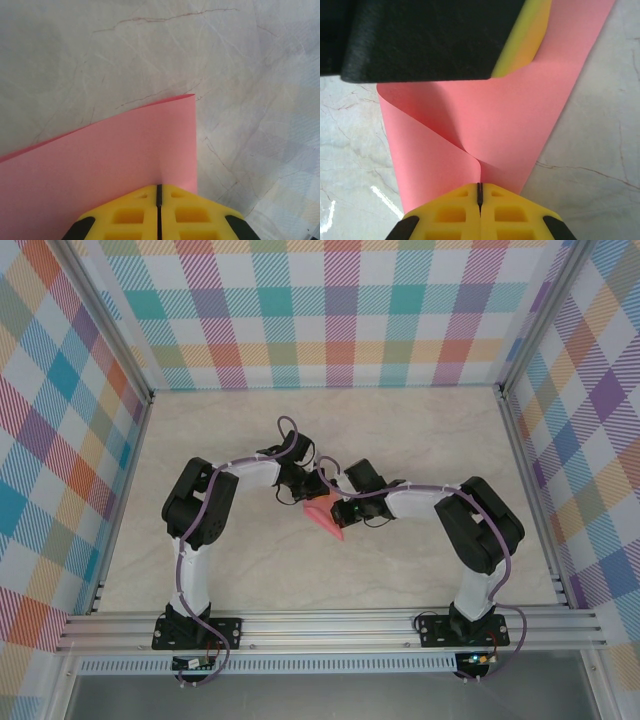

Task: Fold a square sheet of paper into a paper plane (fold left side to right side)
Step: Third fold the triangle at the center of the table.

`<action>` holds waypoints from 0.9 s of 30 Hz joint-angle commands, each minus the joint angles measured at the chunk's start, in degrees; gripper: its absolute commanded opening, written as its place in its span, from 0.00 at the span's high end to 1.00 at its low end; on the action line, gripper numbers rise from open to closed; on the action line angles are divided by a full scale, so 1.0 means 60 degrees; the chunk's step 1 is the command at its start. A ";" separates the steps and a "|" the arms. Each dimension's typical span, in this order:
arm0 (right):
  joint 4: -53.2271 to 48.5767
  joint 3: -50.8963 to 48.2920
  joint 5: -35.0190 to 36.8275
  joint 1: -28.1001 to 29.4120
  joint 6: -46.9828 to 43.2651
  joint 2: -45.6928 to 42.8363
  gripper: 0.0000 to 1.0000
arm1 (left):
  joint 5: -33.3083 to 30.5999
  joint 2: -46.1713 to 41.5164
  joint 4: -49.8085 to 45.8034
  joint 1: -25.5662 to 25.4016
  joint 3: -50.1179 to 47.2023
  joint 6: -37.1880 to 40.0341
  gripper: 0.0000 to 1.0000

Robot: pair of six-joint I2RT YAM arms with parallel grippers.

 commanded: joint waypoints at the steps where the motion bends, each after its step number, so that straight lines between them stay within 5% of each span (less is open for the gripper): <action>1: -0.0069 0.0107 0.0050 -0.0066 0.0129 -0.0065 1.00 | -0.0520 0.0685 -0.0558 -0.0204 -0.0083 0.0209 0.93; 27: -0.0421 0.0405 0.0233 -0.0082 0.0068 0.0097 1.00 | -0.0527 0.0685 -0.0549 -0.0218 -0.0083 0.0242 0.93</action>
